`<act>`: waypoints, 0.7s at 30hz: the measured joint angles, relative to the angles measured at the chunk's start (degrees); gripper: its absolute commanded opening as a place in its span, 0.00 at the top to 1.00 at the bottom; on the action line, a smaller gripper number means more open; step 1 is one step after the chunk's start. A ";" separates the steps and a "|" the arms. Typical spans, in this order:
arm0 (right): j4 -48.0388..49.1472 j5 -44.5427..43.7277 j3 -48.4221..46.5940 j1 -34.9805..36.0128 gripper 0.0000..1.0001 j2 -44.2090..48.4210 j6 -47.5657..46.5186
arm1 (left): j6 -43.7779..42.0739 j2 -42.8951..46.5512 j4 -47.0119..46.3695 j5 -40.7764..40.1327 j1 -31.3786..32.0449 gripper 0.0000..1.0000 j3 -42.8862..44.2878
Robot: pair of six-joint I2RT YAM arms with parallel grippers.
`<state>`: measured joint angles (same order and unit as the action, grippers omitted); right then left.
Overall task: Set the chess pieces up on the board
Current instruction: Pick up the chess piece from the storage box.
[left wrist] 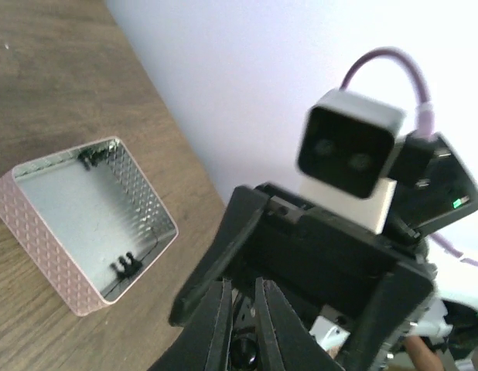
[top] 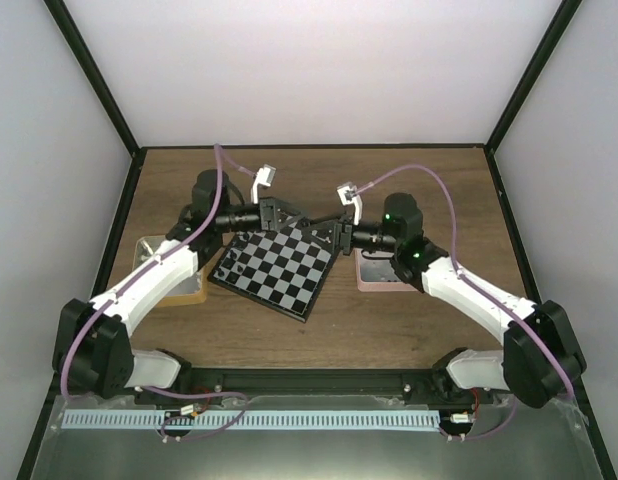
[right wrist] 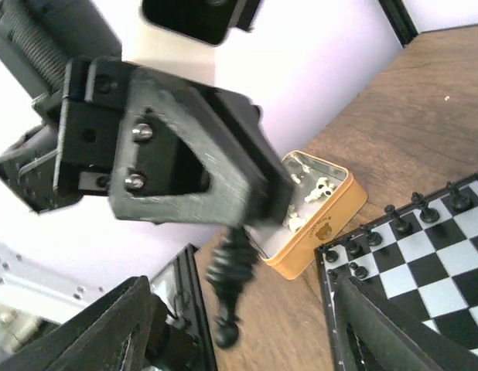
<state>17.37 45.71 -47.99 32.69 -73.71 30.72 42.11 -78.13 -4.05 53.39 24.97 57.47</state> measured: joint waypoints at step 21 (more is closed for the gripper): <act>27.15 -8.07 8.24 0.33 0.50 0.15 32.85 | 21.53 4.59 -21.40 -13.46 0.20 0.96 -8.55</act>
<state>44.51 37.65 -39.75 33.01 -73.56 63.57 63.64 -73.54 -25.45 39.92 25.17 48.93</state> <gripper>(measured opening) 0.515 0.087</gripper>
